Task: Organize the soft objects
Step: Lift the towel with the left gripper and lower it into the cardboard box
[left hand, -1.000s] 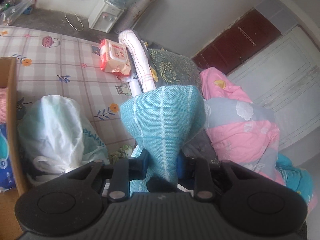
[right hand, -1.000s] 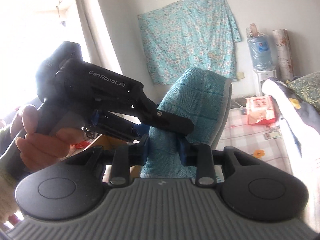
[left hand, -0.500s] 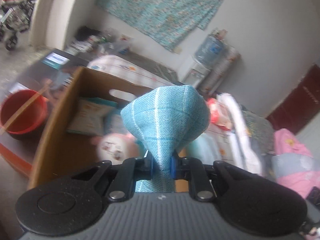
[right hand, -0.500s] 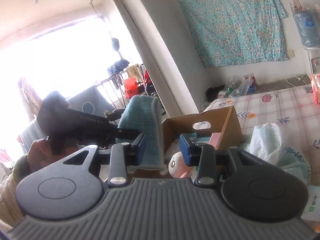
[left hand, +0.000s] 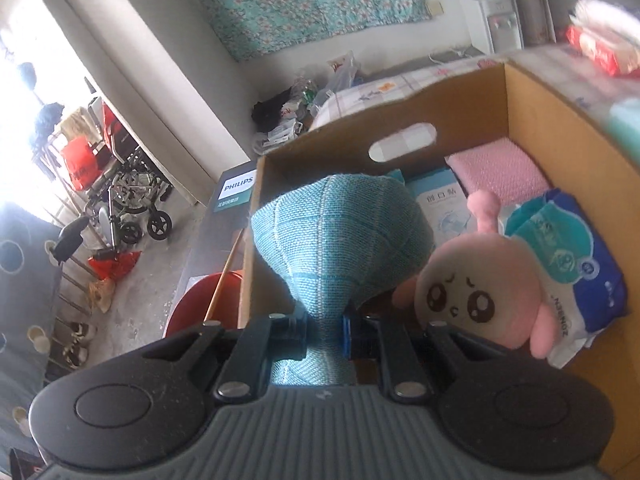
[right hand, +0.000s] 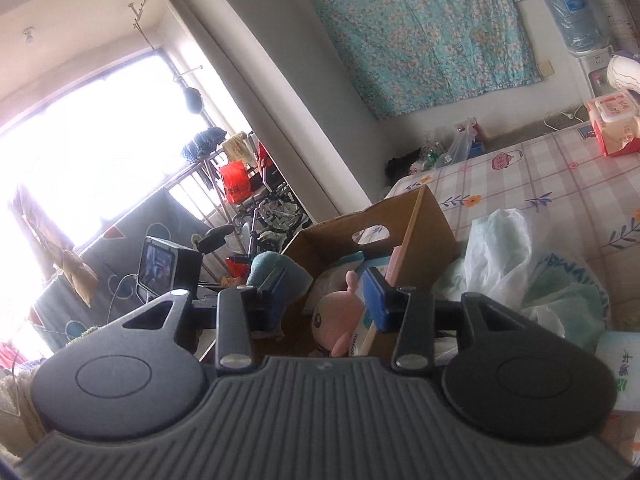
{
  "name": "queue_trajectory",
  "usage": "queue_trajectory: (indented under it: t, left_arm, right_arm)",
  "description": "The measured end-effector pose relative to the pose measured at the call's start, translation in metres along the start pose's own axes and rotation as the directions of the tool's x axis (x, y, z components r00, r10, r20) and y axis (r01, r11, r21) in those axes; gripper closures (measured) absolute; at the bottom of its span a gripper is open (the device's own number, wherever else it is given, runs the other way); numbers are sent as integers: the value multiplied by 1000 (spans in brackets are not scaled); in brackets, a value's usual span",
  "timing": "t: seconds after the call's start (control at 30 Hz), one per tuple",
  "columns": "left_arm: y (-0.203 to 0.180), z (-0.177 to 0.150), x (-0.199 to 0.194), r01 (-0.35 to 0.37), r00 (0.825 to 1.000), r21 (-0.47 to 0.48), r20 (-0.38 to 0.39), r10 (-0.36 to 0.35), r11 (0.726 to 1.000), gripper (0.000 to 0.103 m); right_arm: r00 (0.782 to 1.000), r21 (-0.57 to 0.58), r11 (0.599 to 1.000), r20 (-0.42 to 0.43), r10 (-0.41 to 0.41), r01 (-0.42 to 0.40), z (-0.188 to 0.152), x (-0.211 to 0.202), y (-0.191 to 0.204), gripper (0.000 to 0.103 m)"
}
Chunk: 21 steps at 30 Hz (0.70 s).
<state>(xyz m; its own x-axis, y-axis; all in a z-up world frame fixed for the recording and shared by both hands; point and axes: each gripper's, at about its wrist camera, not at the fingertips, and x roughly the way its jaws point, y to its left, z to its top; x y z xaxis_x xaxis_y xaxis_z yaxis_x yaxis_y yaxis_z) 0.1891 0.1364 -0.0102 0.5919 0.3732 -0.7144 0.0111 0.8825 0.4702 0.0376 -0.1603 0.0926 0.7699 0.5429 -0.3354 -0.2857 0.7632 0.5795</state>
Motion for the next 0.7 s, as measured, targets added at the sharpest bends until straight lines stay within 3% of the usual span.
queue_trajectory:
  t: [0.1,0.2,0.37,0.5,0.67,0.7]
  left_arm:
    - [-18,0,20,-17,998,57,-67,21,998,88]
    - [-25,-1,36,-11,990,53,-138,18,999,88]
    - [-29,-7,47,58,970,30,-238,-49,998,88]
    - [-28,-12,48,79,959,14,-276,-72,997,86]
    - [-15,-14,52,129,946,-74,-289,-145,989,70]
    - [-12,-14,48,142,948,-84,-275,-160,986,62]
  right_arm:
    - [1000,31,1000,14,6,-6,3,-4,-16,61]
    - [1000,52,999,17,8,-9,2,-8,-29,60]
    - [1000,89,996,19,1,-3,3,-12,-47,59]
    - [1000,107,994,21,-3,1,2,-13,-57,59]
    - [1000,109,994,18,-13,11,-1,-13,-58,55]
    - [1000,111,994,18,-18,16,-2,-14,-58,53]
